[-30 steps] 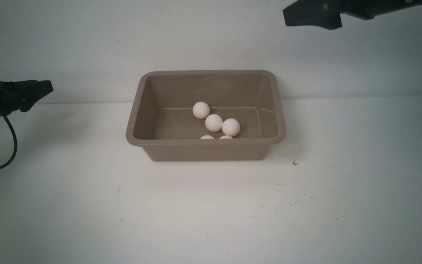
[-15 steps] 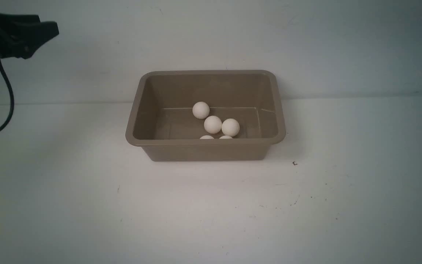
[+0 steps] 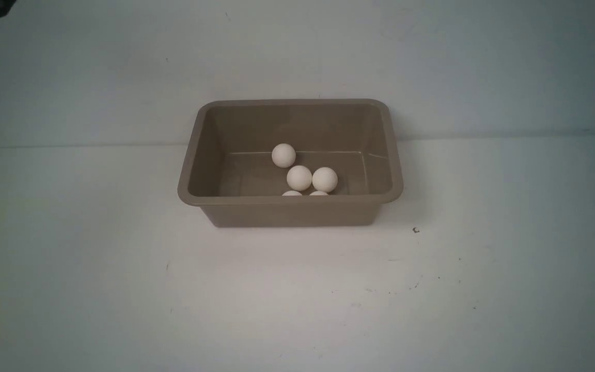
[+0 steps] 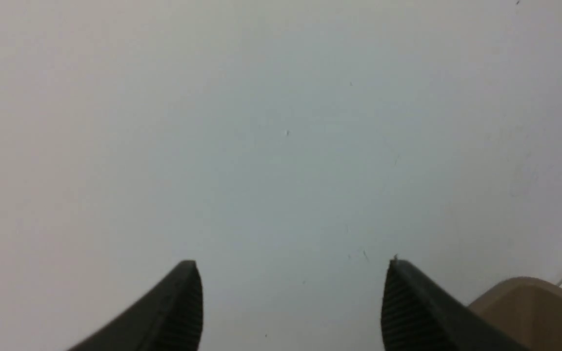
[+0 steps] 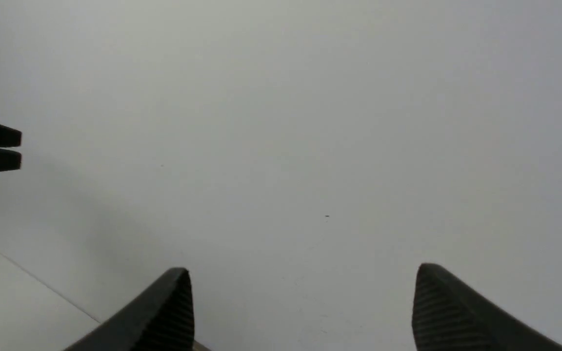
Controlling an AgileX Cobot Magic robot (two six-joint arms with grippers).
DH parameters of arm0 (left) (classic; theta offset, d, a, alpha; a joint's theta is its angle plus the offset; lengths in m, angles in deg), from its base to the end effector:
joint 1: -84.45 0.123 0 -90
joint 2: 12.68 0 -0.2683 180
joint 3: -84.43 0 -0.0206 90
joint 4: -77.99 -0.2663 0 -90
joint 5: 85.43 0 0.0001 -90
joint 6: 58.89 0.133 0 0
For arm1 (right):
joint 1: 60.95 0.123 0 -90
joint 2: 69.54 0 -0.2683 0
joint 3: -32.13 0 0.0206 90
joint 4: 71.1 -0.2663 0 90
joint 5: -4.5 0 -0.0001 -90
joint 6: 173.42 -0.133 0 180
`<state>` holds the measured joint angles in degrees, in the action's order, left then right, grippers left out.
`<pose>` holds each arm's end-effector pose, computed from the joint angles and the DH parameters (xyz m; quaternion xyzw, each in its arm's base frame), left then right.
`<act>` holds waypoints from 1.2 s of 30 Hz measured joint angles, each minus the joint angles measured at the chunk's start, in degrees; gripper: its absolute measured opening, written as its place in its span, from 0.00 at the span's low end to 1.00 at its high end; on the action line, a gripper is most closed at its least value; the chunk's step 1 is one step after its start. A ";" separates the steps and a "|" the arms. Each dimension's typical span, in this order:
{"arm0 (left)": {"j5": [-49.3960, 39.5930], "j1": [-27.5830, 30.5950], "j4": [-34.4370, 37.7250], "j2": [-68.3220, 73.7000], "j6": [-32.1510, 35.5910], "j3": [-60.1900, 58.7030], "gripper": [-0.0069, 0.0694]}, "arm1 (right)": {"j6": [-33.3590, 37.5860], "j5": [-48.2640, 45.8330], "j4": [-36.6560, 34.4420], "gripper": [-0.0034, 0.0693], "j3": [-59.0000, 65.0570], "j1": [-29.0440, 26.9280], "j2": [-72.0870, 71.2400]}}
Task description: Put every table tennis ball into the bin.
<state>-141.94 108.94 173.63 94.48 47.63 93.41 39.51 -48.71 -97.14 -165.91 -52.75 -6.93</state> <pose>0.4278 0.0735 0.3622 0.2311 0.6673 -0.1533 0.6912 0.1644 0.0710 0.5549 -0.2737 0.6813 0.0823 0.6738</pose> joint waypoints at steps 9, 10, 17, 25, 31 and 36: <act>-2.61 -0.19 -0.07 -3.38 -1.86 0.00 0.68 | -2.68 -4.79 0.30 0.80 15.71 0.00 -11.22; -3.24 -0.30 -0.07 -3.74 -2.27 0.00 0.68 | -2.68 -3.97 0.30 0.80 20.23 0.00 -12.93; -4.87 -0.62 -0.16 -5.33 -4.99 0.00 0.68 | 2.84 2.94 -4.67 0.80 38.17 0.00 -17.44; -4.89 -0.62 -0.23 -5.70 -6.23 0.00 0.68 | 15.63 11.19 -14.78 0.80 51.35 0.00 -20.36; -4.59 -0.62 -0.23 -5.70 -6.27 0.00 0.68 | 27.47 17.34 -25.61 0.80 55.10 0.00 -20.75; -4.58 -0.62 -0.29 -5.70 -6.27 0.00 0.68 | 33.19 19.44 -28.23 0.80 55.25 0.00 -20.75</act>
<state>-146.52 108.32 173.34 88.78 41.36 93.41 72.71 -29.27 -125.37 -110.66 -52.75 -27.69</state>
